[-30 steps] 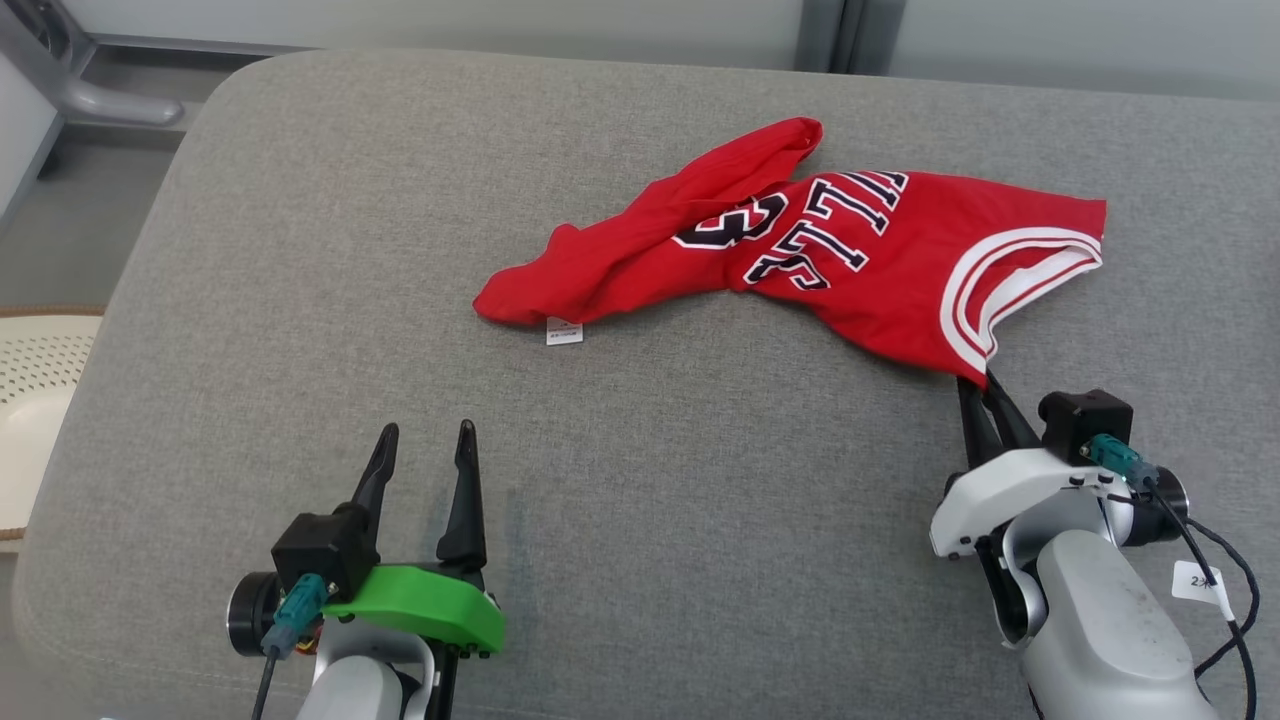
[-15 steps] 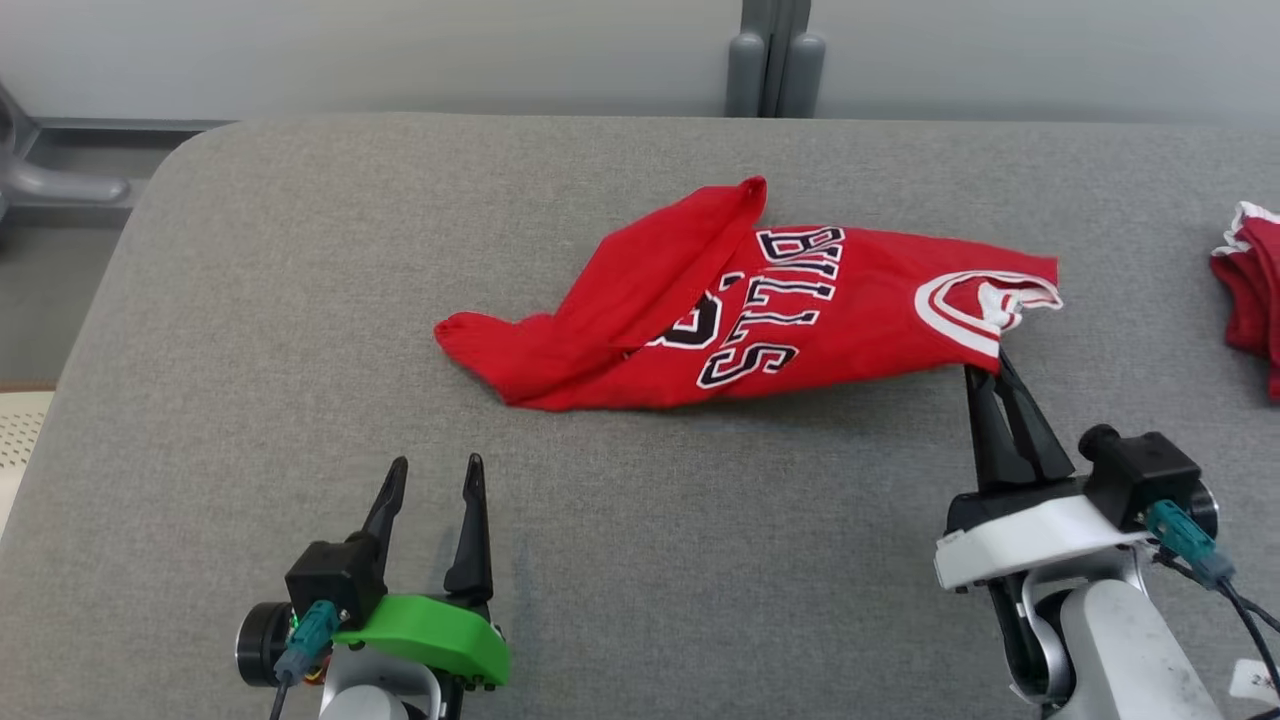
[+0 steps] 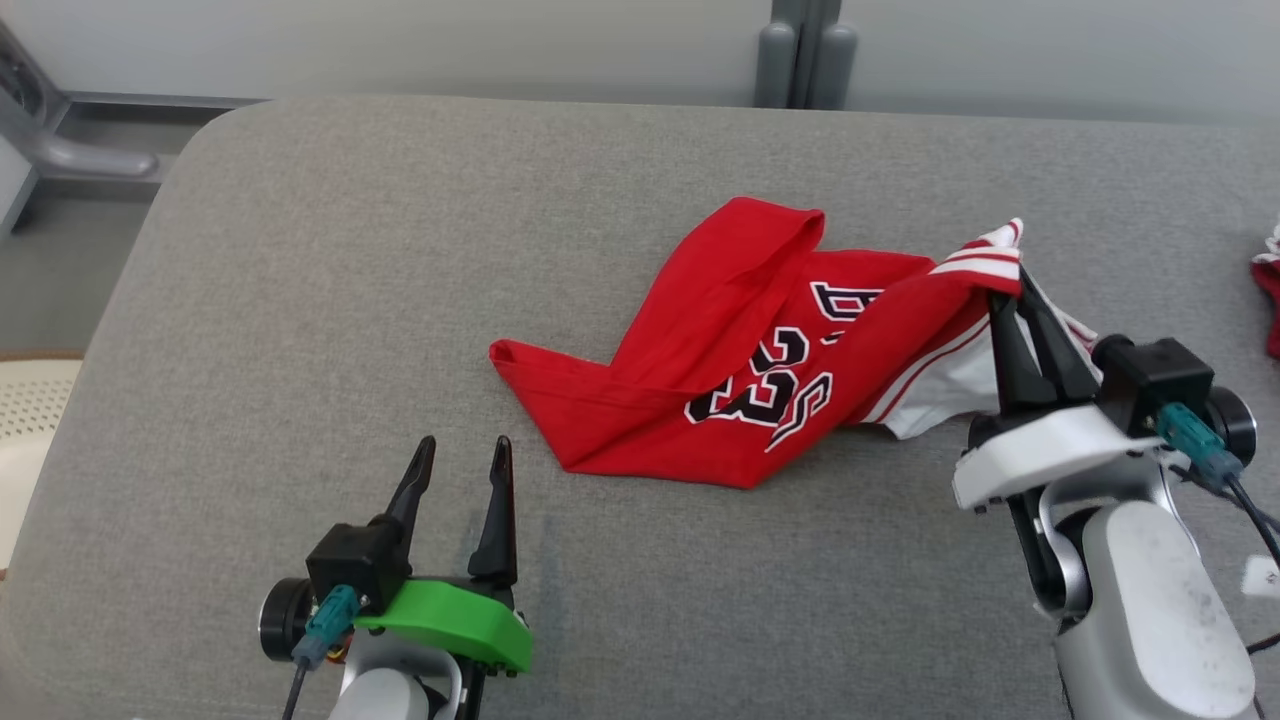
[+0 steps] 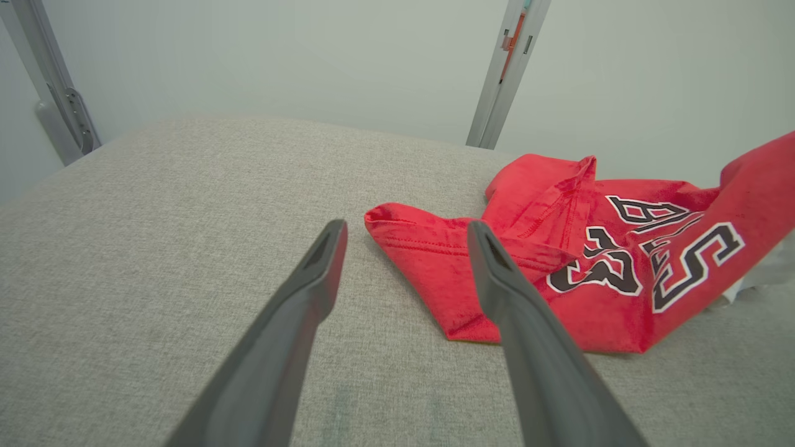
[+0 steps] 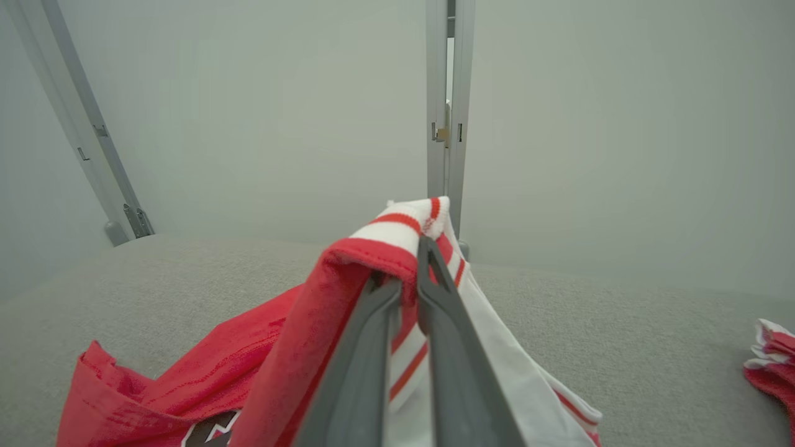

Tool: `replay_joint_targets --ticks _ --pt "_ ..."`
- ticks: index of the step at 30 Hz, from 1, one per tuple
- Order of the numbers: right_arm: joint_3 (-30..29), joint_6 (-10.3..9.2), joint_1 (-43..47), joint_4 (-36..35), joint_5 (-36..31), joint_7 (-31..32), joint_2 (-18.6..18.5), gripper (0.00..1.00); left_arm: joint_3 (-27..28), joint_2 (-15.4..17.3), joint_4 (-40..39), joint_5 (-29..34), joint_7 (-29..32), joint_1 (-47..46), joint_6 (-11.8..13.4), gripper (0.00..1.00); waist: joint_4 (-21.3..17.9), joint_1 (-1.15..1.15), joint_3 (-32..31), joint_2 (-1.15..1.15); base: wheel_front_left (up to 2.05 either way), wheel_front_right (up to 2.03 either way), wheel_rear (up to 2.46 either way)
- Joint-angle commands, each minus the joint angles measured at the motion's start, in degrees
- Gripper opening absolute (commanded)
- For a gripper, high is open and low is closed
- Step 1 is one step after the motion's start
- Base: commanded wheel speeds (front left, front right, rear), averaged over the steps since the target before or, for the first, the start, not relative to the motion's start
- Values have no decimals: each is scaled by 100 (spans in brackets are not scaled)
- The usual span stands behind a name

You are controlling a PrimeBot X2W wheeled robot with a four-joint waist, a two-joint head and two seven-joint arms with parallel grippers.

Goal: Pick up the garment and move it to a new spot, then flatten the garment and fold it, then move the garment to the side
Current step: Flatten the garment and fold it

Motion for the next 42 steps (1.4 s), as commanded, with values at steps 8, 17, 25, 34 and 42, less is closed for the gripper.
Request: replay_joint_targets --ticks 8,17,25,34,42 --pt "-641 -6 -1649 2575 -628 -166 -188 0 -217 9 -53 -160 -3 -345 61 100 641 0 616 0 0 0 0" --pt "-601 -10 -2381 3975 -769 -703 -114 100 -181 9 -42 -126 -2 -377 117 100 404 0 598 0 0 0 0" --pt "-420 -10 -1754 3037 -479 -826 -45 100 -65 9 -73 32 -2 -243 76 100 -140 0 417 0 0 0 0" --pt "-471 -9 -421 1955 3 -827 -15 100 -37 10 -99 82 -2 -205 58 100 -370 0 396 0 0 0 0" --pt "-785 -9 -634 2535 -122 -798 -18 100 -35 10 -44 99 -2 -313 34 100 -223 0 522 0 0 0 0"
